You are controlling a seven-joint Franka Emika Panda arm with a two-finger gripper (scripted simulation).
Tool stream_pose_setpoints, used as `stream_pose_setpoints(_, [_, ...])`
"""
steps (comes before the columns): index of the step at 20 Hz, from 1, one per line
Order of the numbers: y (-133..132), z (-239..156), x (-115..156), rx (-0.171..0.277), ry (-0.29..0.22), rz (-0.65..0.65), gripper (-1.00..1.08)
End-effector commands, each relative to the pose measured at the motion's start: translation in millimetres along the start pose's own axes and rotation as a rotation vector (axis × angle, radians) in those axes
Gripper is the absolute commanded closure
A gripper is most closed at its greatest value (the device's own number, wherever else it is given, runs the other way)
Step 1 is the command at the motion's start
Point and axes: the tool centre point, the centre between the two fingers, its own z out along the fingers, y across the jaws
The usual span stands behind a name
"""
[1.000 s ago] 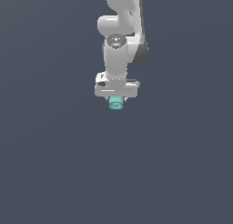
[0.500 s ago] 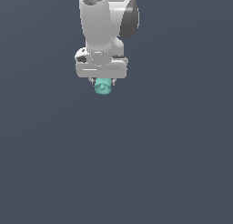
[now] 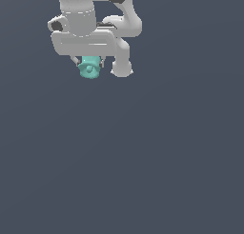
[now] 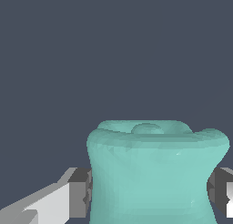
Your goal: Pick up the object and move it to a goal position.
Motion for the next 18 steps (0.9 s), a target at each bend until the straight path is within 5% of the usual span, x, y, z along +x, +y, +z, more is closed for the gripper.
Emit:
stream_pose_setpoints(1, [14.0,-24.3,-1.2,0.0,-0.001,0.0,1.08])
stream_pose_setpoints(18, [60.3,-103.5,1.3,-0.002,-0.001,-0.001,1.08])
